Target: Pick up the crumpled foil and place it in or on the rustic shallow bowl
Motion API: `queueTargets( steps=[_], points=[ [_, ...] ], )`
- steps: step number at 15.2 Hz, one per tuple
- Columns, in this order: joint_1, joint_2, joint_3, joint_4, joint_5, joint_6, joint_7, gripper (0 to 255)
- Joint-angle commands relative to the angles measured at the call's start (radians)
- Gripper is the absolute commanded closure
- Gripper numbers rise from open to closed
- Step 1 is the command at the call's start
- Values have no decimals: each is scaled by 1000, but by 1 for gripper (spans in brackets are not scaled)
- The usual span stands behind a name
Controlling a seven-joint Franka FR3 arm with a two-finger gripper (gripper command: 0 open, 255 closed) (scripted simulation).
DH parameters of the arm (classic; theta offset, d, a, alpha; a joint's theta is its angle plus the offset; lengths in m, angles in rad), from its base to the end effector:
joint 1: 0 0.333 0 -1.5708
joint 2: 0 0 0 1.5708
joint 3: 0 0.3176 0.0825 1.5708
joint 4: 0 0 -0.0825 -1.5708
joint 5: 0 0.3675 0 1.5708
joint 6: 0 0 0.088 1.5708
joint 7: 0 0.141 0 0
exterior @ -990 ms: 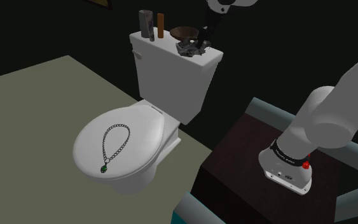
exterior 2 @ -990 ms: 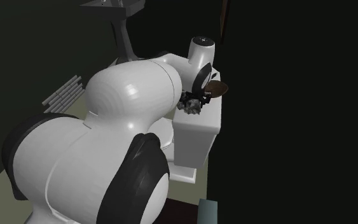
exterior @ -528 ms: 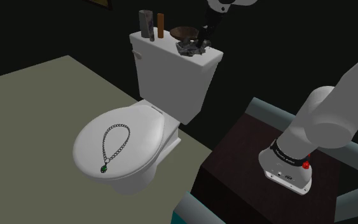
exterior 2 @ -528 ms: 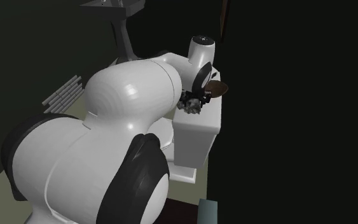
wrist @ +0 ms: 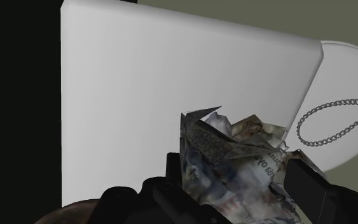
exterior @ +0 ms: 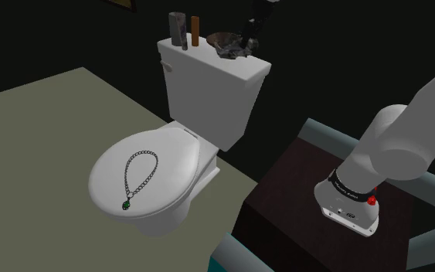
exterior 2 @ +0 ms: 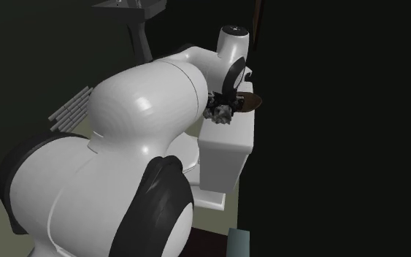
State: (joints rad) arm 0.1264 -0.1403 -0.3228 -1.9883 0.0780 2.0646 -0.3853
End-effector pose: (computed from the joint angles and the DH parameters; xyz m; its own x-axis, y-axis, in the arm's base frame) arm 0.5207 -0.1037 0.5156 0.9607 0.1485 0.2344 0.1606 -0.9865 -0.0333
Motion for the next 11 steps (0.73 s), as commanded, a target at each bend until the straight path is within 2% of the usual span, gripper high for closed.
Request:
queueTargets(
  steps=[1,11],
  points=[
    [0,-3,1,25,-2,-28,4,255],
    [1,1,2,164,-6,-162,17,255]
  ],
)
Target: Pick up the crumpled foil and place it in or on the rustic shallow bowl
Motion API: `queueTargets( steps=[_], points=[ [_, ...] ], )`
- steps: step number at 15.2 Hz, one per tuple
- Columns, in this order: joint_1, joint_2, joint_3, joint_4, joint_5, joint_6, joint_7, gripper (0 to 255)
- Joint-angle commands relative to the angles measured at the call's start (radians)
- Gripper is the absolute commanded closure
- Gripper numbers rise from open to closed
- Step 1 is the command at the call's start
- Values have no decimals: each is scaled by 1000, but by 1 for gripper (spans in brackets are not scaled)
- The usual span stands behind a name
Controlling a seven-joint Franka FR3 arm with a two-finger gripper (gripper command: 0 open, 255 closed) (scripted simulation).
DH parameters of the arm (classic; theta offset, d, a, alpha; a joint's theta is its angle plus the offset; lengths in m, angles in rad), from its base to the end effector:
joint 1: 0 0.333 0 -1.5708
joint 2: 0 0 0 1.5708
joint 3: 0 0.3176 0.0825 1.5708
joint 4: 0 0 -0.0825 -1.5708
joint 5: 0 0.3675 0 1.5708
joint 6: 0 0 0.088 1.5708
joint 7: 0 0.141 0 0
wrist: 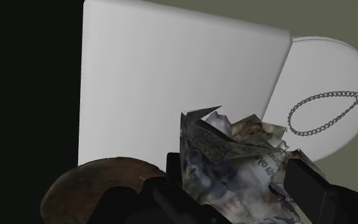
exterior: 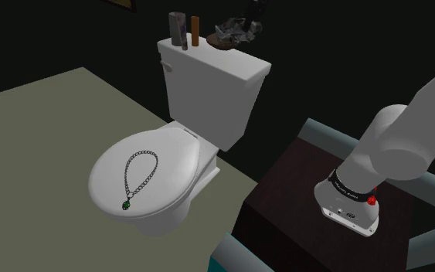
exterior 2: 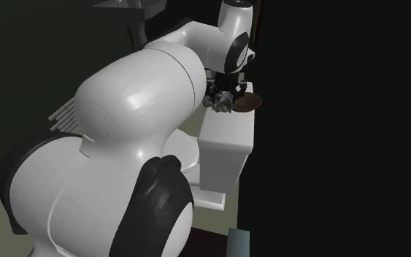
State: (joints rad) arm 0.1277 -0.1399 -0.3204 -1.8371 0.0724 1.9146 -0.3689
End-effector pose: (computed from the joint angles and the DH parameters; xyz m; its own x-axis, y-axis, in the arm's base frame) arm 0.5203 -0.1031 0.5725 0.9608 0.1484 0.2344 0.1604 -0.9865 -0.0331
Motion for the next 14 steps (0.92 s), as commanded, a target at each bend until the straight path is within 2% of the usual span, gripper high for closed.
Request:
queueTargets(
  steps=[1,4,6,10,14],
  points=[
    [0,2,0,28,0,-26,1,255],
    [0,6,-1,60,1,-54,3,255],
    [-11,88,-26,157,34,-77,-37,255],
    [-55,267,-66,382,114,-146,-113,255],
    [-139,480,-84,681,210,-257,-170,255]
  ],
)
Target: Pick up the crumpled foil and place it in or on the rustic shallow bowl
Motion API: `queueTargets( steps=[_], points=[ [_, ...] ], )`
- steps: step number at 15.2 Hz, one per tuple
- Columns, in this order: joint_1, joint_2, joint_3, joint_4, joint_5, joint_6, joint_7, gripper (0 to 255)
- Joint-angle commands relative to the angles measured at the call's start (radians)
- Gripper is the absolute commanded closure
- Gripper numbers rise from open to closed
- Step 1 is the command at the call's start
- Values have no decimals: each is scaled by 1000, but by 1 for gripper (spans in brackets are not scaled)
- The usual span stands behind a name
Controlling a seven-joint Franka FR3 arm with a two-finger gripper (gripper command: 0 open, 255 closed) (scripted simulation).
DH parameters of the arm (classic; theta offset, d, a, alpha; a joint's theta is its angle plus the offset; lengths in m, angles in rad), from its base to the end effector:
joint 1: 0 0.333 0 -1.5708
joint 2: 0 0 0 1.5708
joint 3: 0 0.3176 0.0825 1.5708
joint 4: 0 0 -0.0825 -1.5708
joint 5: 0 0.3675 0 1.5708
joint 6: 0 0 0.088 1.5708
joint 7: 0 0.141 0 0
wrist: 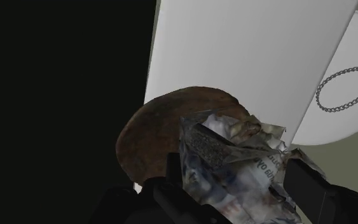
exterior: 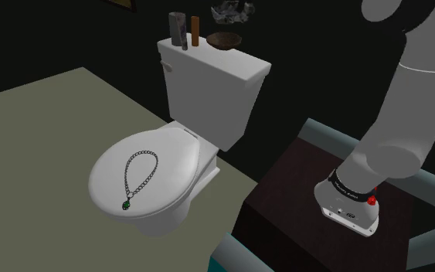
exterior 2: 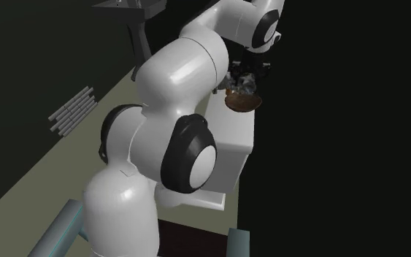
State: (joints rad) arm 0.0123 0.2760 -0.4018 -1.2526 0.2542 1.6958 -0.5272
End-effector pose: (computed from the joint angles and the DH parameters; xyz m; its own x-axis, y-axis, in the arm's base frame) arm 0.6124 -0.1755 0.6021 0.9614 0.1448 0.2339 0.1567 -0.9871 -0.0332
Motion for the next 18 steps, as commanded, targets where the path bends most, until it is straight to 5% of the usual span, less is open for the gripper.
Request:
queueTargets(
  steps=[1,2,3,9,18],
  points=[
    [-55,128,-2,194,55,-76,-19,255],
    [-94,202,2,312,83,-124,-23,255],
    [-174,350,16,567,134,-228,-12,255],
    [-91,249,-24,300,114,-75,-49,255],
    [-38,189,-36,78,98,82,-77,255]
  ],
)
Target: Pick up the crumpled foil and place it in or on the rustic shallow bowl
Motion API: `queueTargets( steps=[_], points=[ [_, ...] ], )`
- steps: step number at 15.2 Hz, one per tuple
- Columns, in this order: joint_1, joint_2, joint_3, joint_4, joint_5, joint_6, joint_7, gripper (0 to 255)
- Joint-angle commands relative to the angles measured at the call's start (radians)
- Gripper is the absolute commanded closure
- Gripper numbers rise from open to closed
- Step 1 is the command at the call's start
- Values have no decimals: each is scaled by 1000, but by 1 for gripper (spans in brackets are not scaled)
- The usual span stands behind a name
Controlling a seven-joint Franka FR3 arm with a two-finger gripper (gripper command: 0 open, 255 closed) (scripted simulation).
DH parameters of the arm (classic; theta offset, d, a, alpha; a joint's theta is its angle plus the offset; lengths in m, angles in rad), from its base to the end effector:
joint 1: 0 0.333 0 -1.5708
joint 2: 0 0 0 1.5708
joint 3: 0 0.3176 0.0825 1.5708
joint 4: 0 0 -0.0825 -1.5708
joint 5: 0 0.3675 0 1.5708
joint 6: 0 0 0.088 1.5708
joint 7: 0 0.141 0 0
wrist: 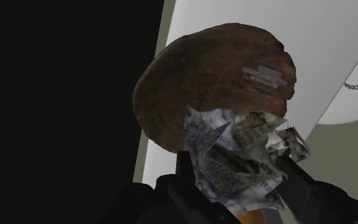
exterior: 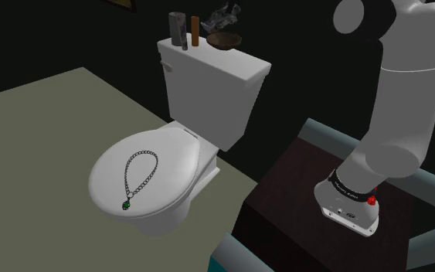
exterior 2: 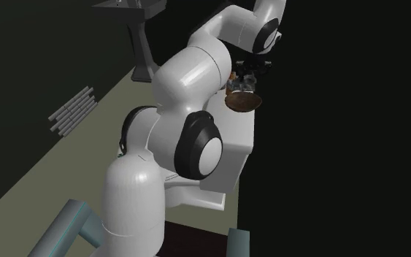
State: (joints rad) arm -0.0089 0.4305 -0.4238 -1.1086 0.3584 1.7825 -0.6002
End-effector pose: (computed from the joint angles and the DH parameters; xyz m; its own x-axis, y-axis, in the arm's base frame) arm 0.6629 -0.1849 0.5856 0.9265 0.1876 0.3263 0.1984 -0.9801 0.0002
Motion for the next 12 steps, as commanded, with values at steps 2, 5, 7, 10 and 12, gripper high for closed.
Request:
queueTargets(
  steps=[2,5,7,10,12],
  points=[
    [-11,27,-13,-104,-8,26,-9,255],
    [-15,26,-7,-104,-10,26,-8,255],
    [-16,26,-5,-104,-12,27,-7,255],
    [-18,26,-3,-104,-13,27,-7,255],
    [-16,11,-5,-83,-19,-8,3,0]
  ],
)
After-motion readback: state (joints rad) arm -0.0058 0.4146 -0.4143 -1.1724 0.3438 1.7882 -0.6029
